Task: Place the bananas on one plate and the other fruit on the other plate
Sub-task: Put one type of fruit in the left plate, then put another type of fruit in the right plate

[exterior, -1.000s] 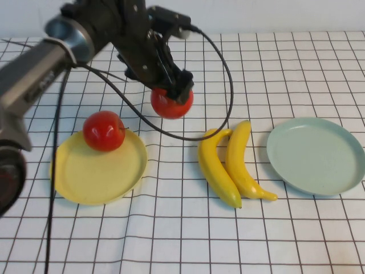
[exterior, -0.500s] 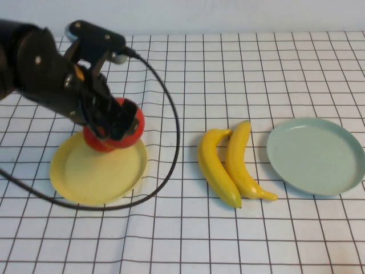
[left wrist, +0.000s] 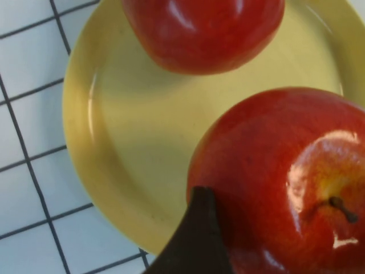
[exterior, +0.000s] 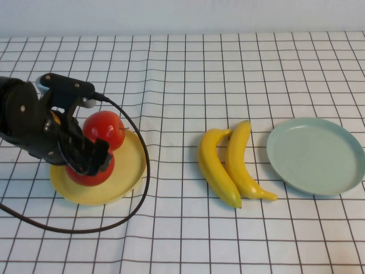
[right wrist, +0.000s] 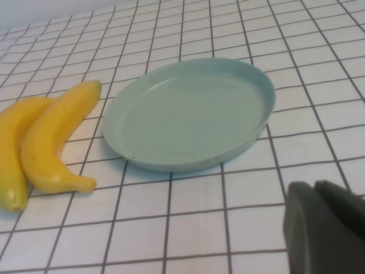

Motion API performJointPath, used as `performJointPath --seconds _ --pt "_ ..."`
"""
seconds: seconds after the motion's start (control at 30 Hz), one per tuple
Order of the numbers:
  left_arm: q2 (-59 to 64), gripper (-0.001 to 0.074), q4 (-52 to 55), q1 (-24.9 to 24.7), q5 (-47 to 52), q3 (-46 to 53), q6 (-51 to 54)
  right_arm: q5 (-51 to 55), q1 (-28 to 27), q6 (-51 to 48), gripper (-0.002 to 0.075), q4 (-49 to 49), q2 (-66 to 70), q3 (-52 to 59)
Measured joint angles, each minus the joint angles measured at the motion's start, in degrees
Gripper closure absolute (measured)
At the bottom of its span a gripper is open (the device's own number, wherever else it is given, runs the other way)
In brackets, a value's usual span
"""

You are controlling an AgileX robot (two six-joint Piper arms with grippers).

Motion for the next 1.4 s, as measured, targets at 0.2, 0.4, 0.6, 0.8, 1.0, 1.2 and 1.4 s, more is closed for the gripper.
performJointPath --seconds 0.2,0.4,0.6,0.8,1.0,1.2,1.4 --pt "1.51 0.0161 1.55 0.0 -4.95 0.0 -0.3 0.0 0.0 0.0 0.0741 0.0 0.0 0.0" --pt "4.1 0.0161 1.94 0.0 -6.2 0.0 -4.16 0.04 0.0 0.0 0.0741 0.0 0.0 0.0" --pt "5.9 0.0148 1.98 0.0 -4.36 0.0 -4.52 0.04 0.0 0.0 0.0741 0.0 0.0 0.0" --pt "5.9 0.0067 1.98 0.0 -3.94 0.0 -4.29 0.04 0.0 0.0 0.0741 0.0 0.0 0.0" --pt "0.9 0.0066 2.96 0.0 -3.97 0.0 -4.31 0.04 0.0 0.0 0.0741 0.0 0.0 0.0" --pt "-12.57 0.0066 10.54 0.0 -4.63 0.13 -11.69 0.04 0.0 0.0 0.0741 0.0 0.0 0.0" --pt "-30.91 0.0225 15.56 0.0 -4.63 6.71 -19.1 0.04 0.0 0.0 0.0741 0.0 0.0 0.0"
